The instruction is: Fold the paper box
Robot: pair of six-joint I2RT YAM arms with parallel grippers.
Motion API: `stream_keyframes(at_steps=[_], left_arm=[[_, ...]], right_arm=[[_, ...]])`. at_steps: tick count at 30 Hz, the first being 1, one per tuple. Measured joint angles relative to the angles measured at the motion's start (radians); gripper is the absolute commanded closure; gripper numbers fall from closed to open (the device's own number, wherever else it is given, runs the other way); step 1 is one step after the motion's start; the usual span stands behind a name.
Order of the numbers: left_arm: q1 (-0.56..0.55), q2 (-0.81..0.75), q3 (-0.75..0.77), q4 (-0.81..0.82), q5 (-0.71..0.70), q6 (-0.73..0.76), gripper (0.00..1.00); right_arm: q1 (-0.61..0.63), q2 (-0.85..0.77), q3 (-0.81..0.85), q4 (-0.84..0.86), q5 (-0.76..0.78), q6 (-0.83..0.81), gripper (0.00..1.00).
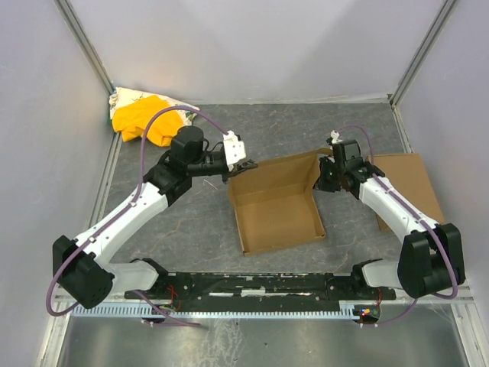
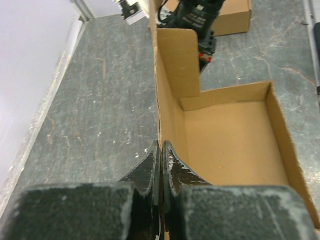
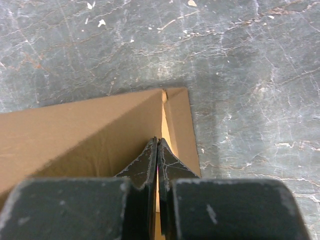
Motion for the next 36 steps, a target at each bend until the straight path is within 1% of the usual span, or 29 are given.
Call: stream_keyframes(at_steps=[5,9,10,12,14,16,18,20,25,27,32,35,36], left_arm=[[-0.057,-0.005,0.001,-0.024,-0.031,0.0,0.97],[-0.08,-0.016,-0.006,-0.024,-0.077,-0.001,0.93],[-0.082,-0.021,-0.011,-0.021,-0.086,-0.002,0.92],[-0.087,-0.028,-0.017,-0.015,-0.101,-0.004,0.81],[-0.09,-0.032,-0.022,-0.006,-0.114,-0.008,0.74],[-0.092,-0.037,-0.029,0.005,-0.132,-0.016,0.65],[-0.092,-0.048,-0.045,0.024,-0.154,-0.025,0.63],[-0.092,-0.061,-0.059,0.037,-0.171,-0.037,0.57],[-0.092,-0.098,-0.101,0.083,-0.222,-0.072,0.53],[-0.092,-0.109,-0.114,0.099,-0.241,-0.084,0.53],[-0.092,-0.126,-0.127,0.13,-0.269,-0.105,0.53],[-0.092,-0.127,-0.127,0.137,-0.283,-0.116,0.53],[-0.092,-0.127,-0.127,0.137,-0.288,-0.119,0.53]], right_arm=[[-0.003,-0.001,-0.037,0.015,0.02,-0.003,0.97],[-0.002,-0.001,-0.068,0.026,0.038,-0.003,0.97],[-0.002,-0.001,-0.074,0.031,0.038,-0.003,0.97],[-0.002,-0.001,-0.086,0.039,0.038,-0.003,0.96],[-0.002,-0.002,-0.098,0.042,0.038,-0.003,0.91],[-0.002,-0.005,-0.101,0.046,0.038,-0.003,0.87],[-0.002,-0.01,-0.109,0.053,0.037,-0.007,0.83],[-0.002,-0.013,-0.117,0.061,0.037,-0.008,0.8],[-0.001,-0.014,-0.145,0.081,0.031,-0.009,0.7],[-0.001,-0.014,-0.163,0.082,0.03,-0.006,0.68],[-0.001,-0.014,-0.191,0.083,0.029,-0.003,0.67],[-0.001,-0.014,-0.192,0.083,0.026,-0.002,0.74],[-0.001,-0.014,-0.192,0.084,0.025,-0.001,0.79]])
